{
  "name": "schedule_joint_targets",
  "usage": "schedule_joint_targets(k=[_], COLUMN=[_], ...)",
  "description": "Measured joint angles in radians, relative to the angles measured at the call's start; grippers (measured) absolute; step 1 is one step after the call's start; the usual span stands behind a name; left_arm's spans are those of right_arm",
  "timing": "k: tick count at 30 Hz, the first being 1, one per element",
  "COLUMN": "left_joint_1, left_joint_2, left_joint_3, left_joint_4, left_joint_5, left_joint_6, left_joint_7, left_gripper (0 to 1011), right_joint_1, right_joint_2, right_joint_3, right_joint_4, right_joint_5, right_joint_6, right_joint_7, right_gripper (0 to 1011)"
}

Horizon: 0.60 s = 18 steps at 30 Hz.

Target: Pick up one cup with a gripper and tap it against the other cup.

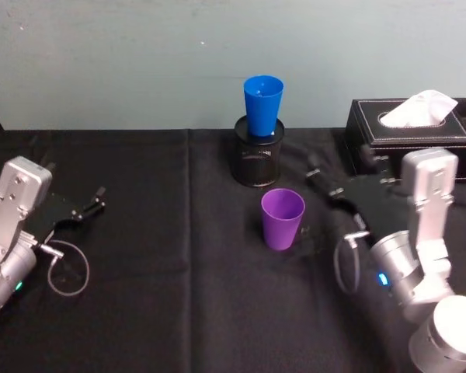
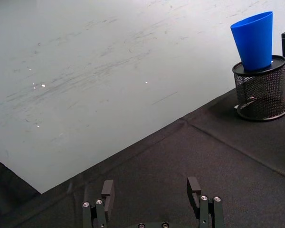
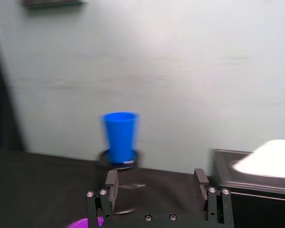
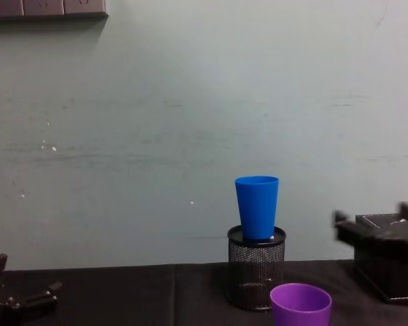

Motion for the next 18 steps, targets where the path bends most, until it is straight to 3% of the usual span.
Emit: schedule_joint_targets(k=[4,7,12,18], left_joint_1=[0.0,0.0,0.0,0.0], left_joint_2=[0.0,0.0,0.0,0.0], left_joint_3=[0.0,0.0,0.0,0.0], left_joint_4=[0.0,0.0,0.0,0.0], left_joint_5=[0.0,0.0,0.0,0.0], left_joint_6=[0.0,0.0,0.0,0.0], left_joint_7=[0.0,0.0,0.0,0.0], left_gripper=[1000,1000,1000,1000], right_joint_1=[0.01,0.033,0.063,0.073], right_joint_2=[-0.005,-0.006,-0.015,-0.024], right_joint_3=[0.048,0.068,0.066,0.062], right_joint_4=[0.012,0.064,0.15,0.18], right_joint_5=[-0.033,-0.076,-0.141,-0.165], right_joint_6=[0.019,0.032,0.02,0.013], right_joint_7=[-0.059,-0.095,-0.13,-0.142], right_gripper=[1003,1003,1003,1003])
